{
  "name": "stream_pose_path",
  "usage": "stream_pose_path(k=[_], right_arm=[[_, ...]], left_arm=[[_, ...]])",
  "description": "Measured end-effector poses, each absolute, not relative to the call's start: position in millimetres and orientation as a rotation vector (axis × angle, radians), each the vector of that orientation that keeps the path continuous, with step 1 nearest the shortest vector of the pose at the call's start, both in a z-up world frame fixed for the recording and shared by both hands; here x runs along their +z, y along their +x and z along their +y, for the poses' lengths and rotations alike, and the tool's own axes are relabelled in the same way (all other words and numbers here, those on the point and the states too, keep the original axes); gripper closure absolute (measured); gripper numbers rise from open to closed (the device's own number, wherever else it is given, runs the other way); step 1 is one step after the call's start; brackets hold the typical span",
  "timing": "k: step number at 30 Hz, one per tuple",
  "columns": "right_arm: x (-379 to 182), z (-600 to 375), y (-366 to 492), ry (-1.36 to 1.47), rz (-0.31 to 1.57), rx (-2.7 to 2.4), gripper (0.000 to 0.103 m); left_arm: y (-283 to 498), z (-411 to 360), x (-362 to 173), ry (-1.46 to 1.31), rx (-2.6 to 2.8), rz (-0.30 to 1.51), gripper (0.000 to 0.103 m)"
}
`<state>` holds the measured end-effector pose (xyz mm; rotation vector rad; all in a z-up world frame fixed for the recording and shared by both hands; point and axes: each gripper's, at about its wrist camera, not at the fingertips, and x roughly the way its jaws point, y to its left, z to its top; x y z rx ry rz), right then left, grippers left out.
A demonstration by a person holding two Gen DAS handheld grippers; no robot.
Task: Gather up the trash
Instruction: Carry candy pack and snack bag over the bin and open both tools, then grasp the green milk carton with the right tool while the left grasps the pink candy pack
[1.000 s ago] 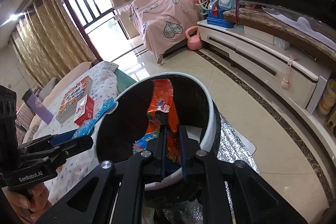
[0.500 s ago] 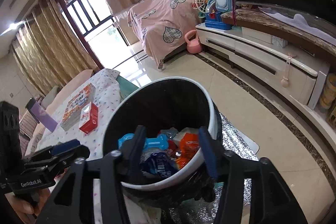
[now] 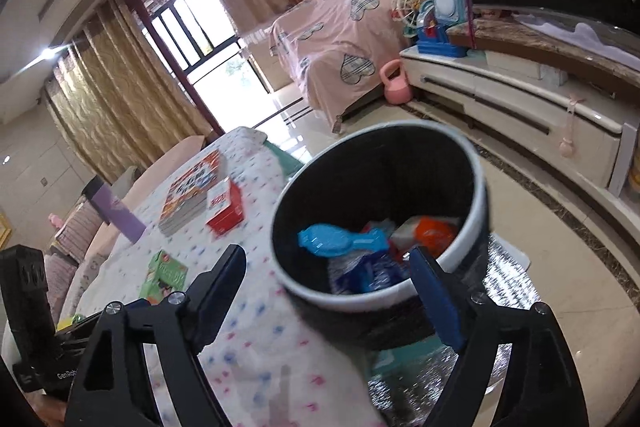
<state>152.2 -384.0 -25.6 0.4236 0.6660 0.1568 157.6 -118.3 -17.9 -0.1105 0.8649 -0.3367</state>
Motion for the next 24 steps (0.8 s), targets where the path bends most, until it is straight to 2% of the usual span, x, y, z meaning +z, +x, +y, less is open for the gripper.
stream_pose_path(k=[14,24], right_arm=[[-39,-309,142,0.383,0.729,0.26,0.018],[-45,-277,143,0.36,0.766,0.305,0.018]], left_arm=[[147,-25,-40,-0.194,-0.17,0.881,0.032],[169,-20,-58,-0.153,-0.144,0.924,0.033]])
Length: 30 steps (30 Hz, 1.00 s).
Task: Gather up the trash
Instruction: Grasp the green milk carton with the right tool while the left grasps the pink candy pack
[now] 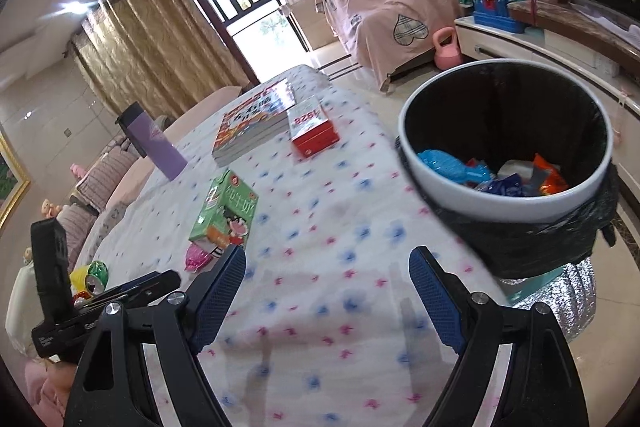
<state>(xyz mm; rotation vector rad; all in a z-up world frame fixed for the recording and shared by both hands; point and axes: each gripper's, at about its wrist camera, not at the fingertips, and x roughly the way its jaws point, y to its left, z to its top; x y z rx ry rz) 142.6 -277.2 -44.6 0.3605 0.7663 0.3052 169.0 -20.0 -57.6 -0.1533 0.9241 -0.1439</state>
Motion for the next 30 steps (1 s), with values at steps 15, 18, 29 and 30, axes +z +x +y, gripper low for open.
stream_pose_path(k=[15,18,29,30], right_arm=[[-51,-223,158,0.342,0.805,0.4,0.018],[-50,-211,165,0.324,0.809,0.421,0.018],[-51,-156,211,0.227,0.844,0.484,0.02],[-53,-152,216,0.212,0.853,0.482,0.02]], left_arm=[[197,8,-67,-0.153,-0.15,0.95,0.081],[191,17,-64,-0.171,-0.163,0.958,0.081],[189,22,-59,-0.148,-0.149,0.948,0.049],[190,20,-58,-0.144,-0.149,0.945,0.045]])
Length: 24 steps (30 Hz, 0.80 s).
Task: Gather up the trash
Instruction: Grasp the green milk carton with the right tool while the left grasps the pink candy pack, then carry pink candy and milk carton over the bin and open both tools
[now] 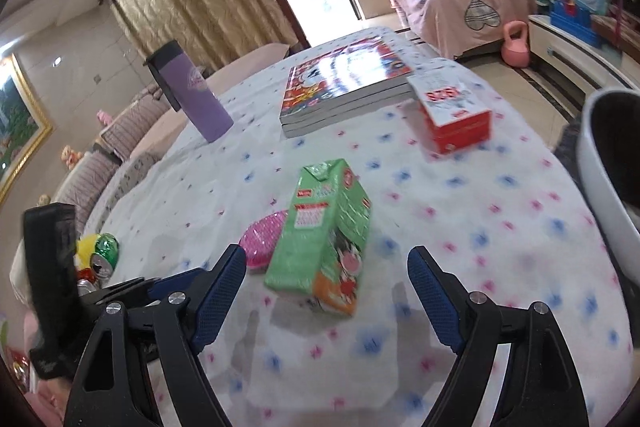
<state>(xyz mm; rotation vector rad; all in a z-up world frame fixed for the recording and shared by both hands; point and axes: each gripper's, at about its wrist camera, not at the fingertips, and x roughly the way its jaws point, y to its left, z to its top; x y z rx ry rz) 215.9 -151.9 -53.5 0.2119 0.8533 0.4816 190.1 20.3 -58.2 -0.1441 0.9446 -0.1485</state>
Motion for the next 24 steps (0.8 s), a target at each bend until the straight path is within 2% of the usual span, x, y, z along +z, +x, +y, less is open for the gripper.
stream_pose_path(k=[4,8,16,17,18,20,22,24], right_arm=[[-63,-149,225,0.21,0.899,0.506,0.04],[-53,-158,213,0.198,0.869,0.524,0.066],[-46,-204,200,0.266,0.87,0.462,0.07],[-46,-209,200,0.271,0.873,0.451,0.07],[-48,-216,200,0.282,0.88,0.437,0.07],[-52,-224,203,0.311,0.891,0.432,0.07],[-54,-228,209,0.349,0.894,0.444,0.07],[-54,-225,212,0.342,0.893,0.435,0.065]], left_arm=[[198,13,-56,-0.122,-0.151,0.943,0.042],[211,-5,-55,-0.053,-0.154,0.931,0.034],[240,-25,-70,0.04,-0.127,0.951,0.035],[241,-26,-70,0.043,-0.128,0.946,0.038],[240,-27,-70,0.05,-0.13,0.94,0.047],[239,-27,-69,0.053,-0.141,0.936,0.054],[238,-27,-69,0.048,-0.151,0.938,0.054],[236,-25,-68,0.029,-0.16,0.941,0.054]])
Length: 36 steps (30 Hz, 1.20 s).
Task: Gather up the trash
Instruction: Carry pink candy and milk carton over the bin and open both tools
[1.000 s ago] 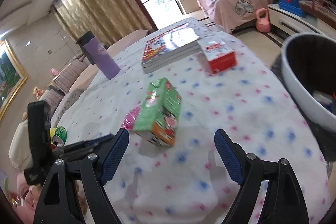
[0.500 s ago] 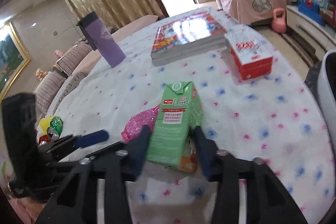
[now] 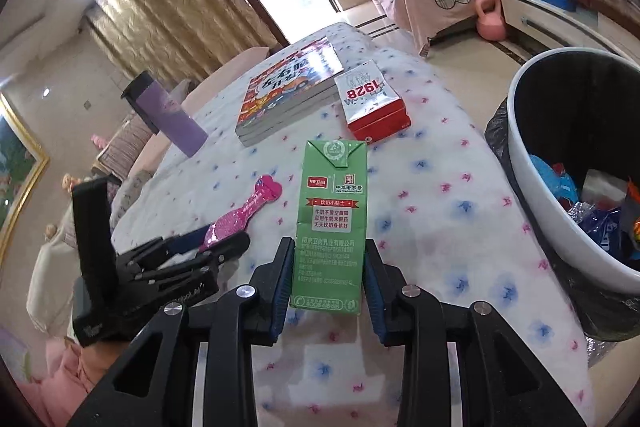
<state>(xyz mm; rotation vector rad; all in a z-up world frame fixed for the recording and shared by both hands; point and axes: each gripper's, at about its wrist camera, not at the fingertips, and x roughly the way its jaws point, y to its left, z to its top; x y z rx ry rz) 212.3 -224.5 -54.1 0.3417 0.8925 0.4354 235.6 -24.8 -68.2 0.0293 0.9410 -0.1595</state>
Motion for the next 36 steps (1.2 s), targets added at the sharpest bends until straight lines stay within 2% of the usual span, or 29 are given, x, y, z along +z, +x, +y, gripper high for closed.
stream_pose_path(k=[2,9,11,13,36], right_arm=[[-56,-221,217,0.339,0.897,0.431,0.059],[-58,-211,220,0.296,0.9,0.428,0.059],[-54,-210,217,0.272,0.892,0.424,0.068],[-49,-212,210,0.242,0.879,0.42,0.069],[-29,-323,145,0.425,0.753,0.311,0.07]], left_arm=[[233,-23,-67,0.0,-0.168,0.945,0.055],[213,-29,-61,-0.09,-0.201,0.95,0.055],[206,-33,-58,-0.11,-0.216,0.943,0.055],[199,-38,-53,-0.12,-0.233,0.933,0.055],[176,-129,-3,-0.074,-0.403,0.831,0.055]])
